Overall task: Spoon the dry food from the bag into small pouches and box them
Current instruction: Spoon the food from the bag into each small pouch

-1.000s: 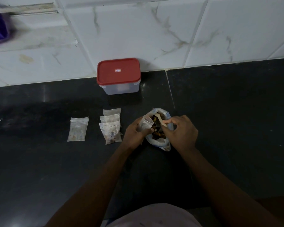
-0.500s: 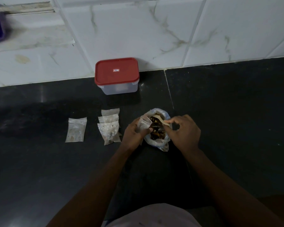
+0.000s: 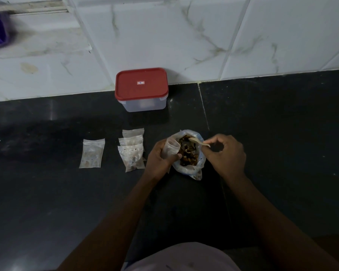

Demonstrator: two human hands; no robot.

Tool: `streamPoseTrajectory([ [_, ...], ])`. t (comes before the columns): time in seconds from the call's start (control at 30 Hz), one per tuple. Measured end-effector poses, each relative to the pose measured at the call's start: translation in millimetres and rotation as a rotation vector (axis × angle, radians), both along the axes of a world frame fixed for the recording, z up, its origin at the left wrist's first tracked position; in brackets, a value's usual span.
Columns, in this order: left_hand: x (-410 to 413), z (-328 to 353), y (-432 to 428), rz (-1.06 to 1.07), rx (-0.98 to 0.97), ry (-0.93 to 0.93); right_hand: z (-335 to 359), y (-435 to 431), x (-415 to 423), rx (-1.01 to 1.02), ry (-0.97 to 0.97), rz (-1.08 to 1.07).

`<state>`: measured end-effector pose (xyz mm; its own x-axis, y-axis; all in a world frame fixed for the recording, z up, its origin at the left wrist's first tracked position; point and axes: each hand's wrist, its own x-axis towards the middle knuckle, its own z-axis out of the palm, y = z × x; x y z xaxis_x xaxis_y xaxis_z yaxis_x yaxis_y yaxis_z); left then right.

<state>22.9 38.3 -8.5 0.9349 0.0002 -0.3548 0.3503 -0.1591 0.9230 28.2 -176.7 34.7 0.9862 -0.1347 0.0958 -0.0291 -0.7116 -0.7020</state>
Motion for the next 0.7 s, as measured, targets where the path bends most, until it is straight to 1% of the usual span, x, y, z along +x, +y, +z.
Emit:
streamPoseTrajectory([
  [0.2, -11, -1, 8, -0.005, -0.027, 0.026, -12, 8, 11, 0.224, 0.022, 0.091],
  [0.37, -14, 3, 9, -0.007, -0.107, 0.047, -12, 7, 6, 0.257, 0.024, 0.122],
  [0.47, -13, 3, 9, 0.008, -0.152, 0.085, -12, 3, 4, 0.288, -0.020, 0.067],
  [0.57, -13, 5, 7, 0.029, -0.226, 0.126, -12, 6, 1, 0.263, -0.039, 0.033],
  [0.63, -13, 6, 5, 0.039, -0.277, 0.147, -13, 12, -3, 0.241, -0.022, 0.012],
  [0.7, -13, 6, 3, 0.044, -0.324, 0.169, -17, 15, -5, 0.273, 0.021, -0.057],
])
